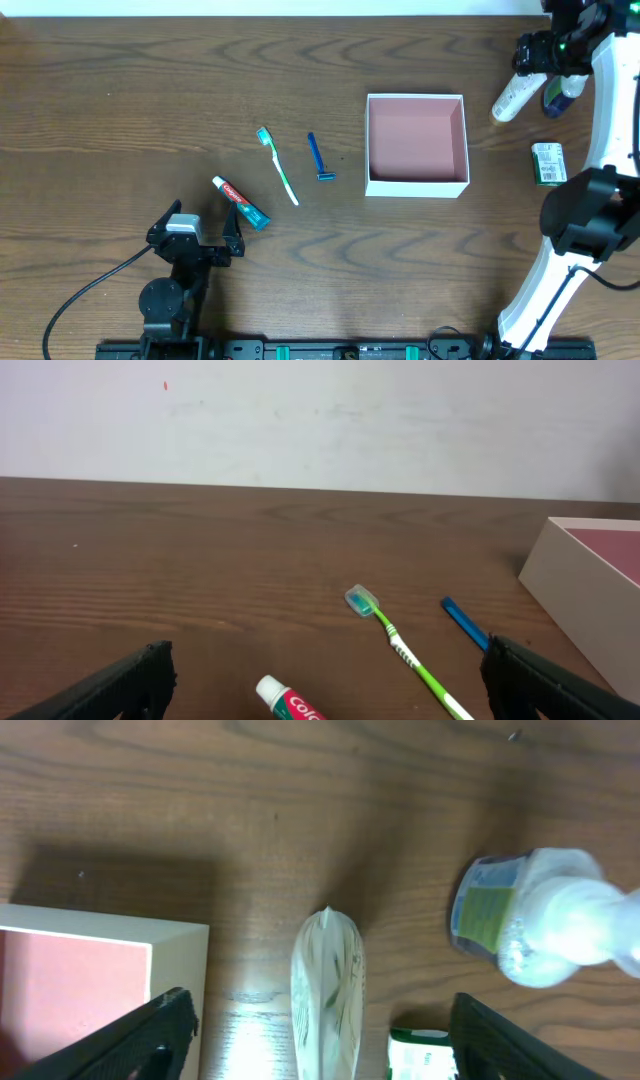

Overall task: Pack container
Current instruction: 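Move right gripper to the white lotion tube and grasp it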

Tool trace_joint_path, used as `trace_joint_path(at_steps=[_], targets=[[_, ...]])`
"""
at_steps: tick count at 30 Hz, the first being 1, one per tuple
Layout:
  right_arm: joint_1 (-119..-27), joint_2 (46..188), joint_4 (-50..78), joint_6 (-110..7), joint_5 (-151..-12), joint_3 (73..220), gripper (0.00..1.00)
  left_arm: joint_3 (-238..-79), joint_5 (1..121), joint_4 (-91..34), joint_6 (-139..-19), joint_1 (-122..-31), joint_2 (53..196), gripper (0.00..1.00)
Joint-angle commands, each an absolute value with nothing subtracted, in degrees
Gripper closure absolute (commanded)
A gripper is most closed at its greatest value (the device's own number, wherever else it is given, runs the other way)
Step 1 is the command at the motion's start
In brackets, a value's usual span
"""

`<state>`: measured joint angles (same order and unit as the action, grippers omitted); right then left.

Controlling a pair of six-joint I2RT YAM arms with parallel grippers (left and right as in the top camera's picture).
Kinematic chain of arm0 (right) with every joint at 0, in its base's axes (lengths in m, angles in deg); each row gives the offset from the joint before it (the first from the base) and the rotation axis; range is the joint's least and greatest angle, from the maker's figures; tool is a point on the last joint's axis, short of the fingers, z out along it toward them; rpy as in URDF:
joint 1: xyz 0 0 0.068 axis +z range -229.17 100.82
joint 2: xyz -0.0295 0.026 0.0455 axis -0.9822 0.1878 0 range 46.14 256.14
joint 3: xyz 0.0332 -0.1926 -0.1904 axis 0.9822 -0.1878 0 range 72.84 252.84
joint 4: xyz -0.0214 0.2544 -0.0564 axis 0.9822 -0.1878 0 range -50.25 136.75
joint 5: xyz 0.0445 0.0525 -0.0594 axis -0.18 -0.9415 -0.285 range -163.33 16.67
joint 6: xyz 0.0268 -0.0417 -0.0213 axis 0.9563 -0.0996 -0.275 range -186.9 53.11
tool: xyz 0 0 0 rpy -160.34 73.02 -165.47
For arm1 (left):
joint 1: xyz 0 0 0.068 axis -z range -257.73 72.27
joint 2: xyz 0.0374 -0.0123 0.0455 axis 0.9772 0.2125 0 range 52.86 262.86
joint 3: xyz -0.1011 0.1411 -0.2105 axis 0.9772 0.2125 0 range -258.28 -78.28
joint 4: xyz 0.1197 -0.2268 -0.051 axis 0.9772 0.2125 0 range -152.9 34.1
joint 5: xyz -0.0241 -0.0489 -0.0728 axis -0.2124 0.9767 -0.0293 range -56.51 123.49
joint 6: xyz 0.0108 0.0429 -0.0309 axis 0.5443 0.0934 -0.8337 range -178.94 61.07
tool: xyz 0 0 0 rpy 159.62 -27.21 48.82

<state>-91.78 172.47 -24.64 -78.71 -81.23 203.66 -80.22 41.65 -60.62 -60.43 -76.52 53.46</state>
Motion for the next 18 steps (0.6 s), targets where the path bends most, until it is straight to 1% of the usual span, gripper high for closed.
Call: trace_joint_path(at_steps=[1, 2, 3, 4, 5, 8, 12, 13, 14, 15, 16, 18], targets=[[-92.1, 173.9, -24.8, -79.9, -81.0, 204.3, 0.25, -78.5, 41.4, -59.7, -60.7, -76.8, 53.2, 0.02], [-92.1, 173.9, -24.6, -79.8, -81.0, 204.3, 0.32, -78.5, 41.4, -59.7, -60.7, -76.8, 53.2, 0.02], [-92.1, 173.9, -24.4, -79.8, -81.0, 204.3, 0.43, -78.5, 41.4, -59.7, -60.7, -76.8, 53.2, 0.02], [-92.1, 173.9, -24.4, -79.8, -81.0, 204.3, 0.50, -78.5, 41.4, -59.7, -60.7, -76.8, 53.2, 0.02], [-92.1, 173.9, -24.4, -79.8, -81.0, 204.3, 0.54, -78.5, 41.4, -59.7, -60.7, -76.8, 53.2, 0.02], [-92.1, 173.9, -24.6, -79.8, -80.7, 204.3, 0.58, -78.5, 41.4, -59.7, -60.7, -76.8, 53.2, 0.02], [-92.3, 173.9, -24.8, -79.8, -79.9, 204.3, 0.78, -78.5, 41.4, -59.7, -60.7, -76.8, 53.2, 0.02], [-92.4, 173.9, -24.8, -79.8, -79.9, 204.3, 0.85, -78.5, 41.4, -59.7, -60.7, -76.8, 53.2, 0.02], [-92.4, 173.9, -24.9, -79.8, -79.7, 204.3, 0.89, -78.5, 41.4, -59.7, -60.7, -76.8, 53.2, 0.02], [-92.4, 173.9, -24.9, -79.8, -79.5, 204.3, 0.96, -78.5, 41.4, -59.7, -60.7, -76.8, 53.2, 0.02], [-92.4, 173.9, -24.9, -79.8, -79.5, 204.3, 0.98, -78.5, 41.4, -59.7, -60.7, -76.8, 53.2, 0.02], [-92.4, 173.9, -24.8, -79.8, -79.5, 204.3, 0.99, -78.5, 41.4, -59.7, -60.7, -76.8, 53.2, 0.02]])
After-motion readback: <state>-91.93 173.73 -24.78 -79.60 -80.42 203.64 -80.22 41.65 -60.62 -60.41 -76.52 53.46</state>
